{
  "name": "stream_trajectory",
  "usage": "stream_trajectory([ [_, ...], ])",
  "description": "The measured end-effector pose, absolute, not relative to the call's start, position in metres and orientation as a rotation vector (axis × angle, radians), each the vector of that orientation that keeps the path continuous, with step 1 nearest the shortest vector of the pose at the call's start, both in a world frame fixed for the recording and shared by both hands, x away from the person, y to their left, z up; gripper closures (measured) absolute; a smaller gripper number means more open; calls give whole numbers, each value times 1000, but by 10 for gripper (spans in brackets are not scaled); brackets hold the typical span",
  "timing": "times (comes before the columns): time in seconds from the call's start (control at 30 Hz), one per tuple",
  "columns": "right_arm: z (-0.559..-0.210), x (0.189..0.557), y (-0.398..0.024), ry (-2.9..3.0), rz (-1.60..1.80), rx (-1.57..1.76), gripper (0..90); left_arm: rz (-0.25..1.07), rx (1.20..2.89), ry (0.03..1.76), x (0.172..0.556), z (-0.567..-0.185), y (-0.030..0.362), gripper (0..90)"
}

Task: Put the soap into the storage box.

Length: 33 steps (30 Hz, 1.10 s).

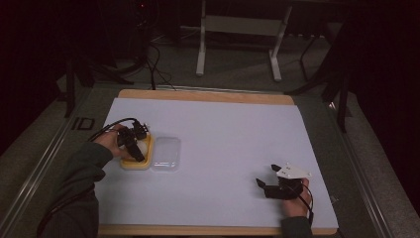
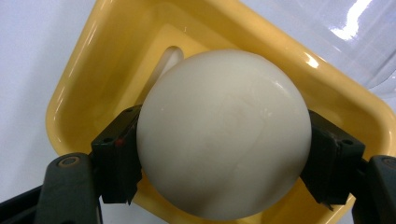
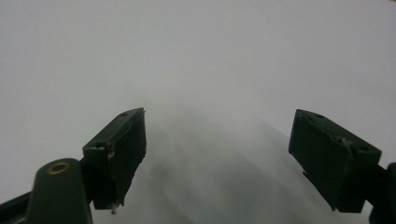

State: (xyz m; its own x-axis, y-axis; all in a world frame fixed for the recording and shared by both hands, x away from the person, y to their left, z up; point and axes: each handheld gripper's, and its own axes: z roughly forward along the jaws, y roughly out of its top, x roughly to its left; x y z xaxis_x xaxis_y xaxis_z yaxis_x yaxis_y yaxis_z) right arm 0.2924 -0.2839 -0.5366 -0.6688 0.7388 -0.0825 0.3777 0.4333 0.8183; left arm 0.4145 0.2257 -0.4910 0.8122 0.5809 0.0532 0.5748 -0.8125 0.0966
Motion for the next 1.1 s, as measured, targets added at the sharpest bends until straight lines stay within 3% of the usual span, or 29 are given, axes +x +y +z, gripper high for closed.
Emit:
stream_trajectory([
  [0.43, -537, 292, -284, 2259, 1127, 944, 188, 96, 2871, 965, 415, -494, 231, 244],
  [0.67, -537, 292, -284, 2259, 1127, 943, 188, 105, 2877, 972, 415, -497, 229, 149],
  [1.1, -537, 292, -284, 2260, 1127, 943, 189, 147, 2844, 966, 413, -483, 231, 131],
])
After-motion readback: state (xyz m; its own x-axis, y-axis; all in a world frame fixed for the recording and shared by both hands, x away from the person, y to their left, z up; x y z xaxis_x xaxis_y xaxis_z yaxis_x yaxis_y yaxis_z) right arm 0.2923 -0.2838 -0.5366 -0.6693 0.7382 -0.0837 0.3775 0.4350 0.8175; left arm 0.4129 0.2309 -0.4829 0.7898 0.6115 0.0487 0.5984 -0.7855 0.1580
